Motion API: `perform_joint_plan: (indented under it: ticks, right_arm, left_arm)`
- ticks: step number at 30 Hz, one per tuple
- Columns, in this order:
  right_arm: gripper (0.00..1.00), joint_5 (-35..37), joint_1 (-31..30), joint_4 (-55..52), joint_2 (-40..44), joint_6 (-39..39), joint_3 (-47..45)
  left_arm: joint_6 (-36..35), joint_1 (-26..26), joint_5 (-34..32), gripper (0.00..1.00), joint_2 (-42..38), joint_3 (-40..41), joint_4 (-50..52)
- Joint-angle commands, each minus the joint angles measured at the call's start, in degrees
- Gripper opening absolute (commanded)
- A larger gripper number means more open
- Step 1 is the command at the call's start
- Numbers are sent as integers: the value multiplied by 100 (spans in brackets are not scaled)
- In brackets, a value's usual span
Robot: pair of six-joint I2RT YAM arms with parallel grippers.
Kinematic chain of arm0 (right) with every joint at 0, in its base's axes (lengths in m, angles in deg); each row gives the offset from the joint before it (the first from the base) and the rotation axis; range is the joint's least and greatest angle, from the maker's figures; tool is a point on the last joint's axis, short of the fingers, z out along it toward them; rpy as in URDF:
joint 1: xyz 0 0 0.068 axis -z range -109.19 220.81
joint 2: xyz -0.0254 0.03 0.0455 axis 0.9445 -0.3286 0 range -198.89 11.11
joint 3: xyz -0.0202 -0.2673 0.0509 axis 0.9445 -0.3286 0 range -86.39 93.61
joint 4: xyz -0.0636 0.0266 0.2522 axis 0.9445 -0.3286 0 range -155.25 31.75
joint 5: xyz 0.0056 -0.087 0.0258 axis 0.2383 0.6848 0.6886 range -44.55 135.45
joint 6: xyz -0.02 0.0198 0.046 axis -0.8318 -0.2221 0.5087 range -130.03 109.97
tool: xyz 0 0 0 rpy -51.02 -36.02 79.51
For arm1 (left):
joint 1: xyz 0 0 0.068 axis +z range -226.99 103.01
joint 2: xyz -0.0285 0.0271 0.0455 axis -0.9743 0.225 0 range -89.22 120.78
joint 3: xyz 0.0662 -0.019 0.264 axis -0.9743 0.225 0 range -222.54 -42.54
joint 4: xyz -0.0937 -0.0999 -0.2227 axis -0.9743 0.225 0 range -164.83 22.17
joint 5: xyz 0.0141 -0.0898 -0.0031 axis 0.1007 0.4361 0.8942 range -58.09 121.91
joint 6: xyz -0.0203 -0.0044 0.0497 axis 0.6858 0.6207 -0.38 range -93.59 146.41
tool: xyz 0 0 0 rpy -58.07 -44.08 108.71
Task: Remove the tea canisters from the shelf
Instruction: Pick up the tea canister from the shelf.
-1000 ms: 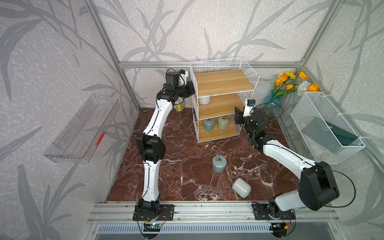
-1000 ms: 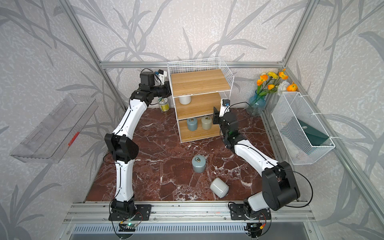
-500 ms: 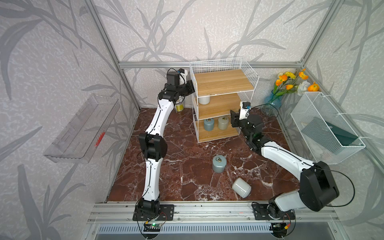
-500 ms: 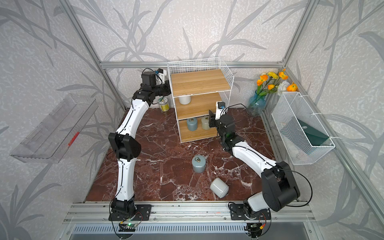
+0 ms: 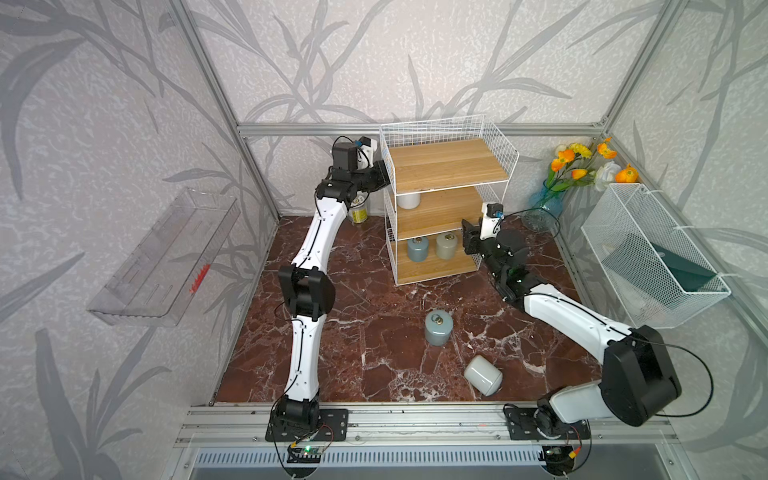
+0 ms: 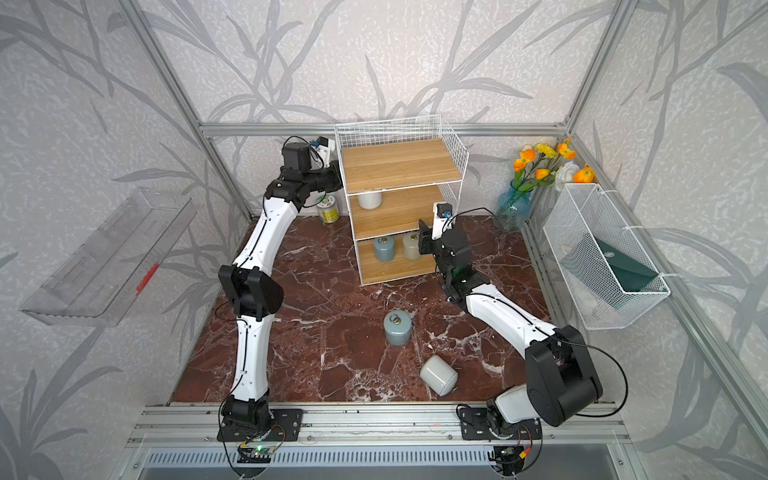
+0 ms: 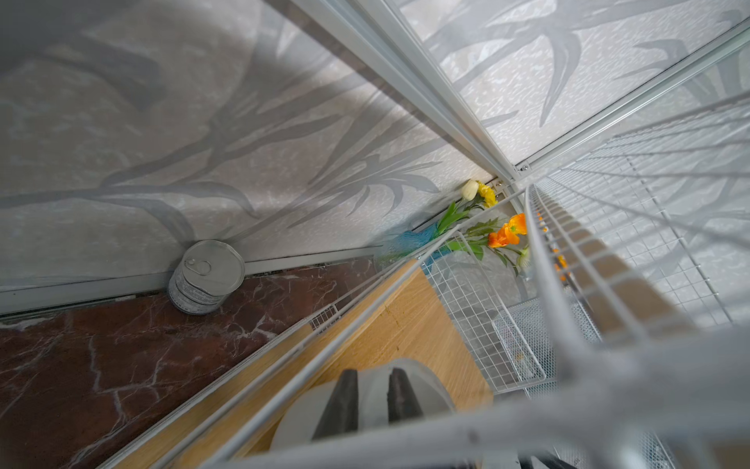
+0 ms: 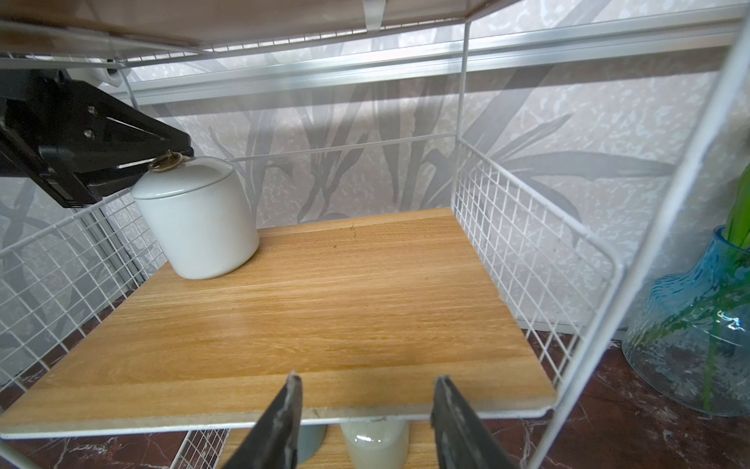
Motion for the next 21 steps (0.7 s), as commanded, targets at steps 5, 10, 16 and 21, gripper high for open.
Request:
perform_joint_plan:
  ticks: [5,10,16,21]
  right_arm:
    - [52,3,-69,135,216,37,-31]
    - [52,7,-95,117,258,17,-44]
    - [52,16,-104,77,307,7,-62]
    - [52,21,-113,63,329,7,-71]
  left_arm:
    - [-892,-453,185,16,61,-61,1431]
    - [-988,-533,379,15,40,-53,1607]
    - [-955,-708,877,15,-15,-59,1441]
    - [-1223,-890,1010,15,-97,-59,1736]
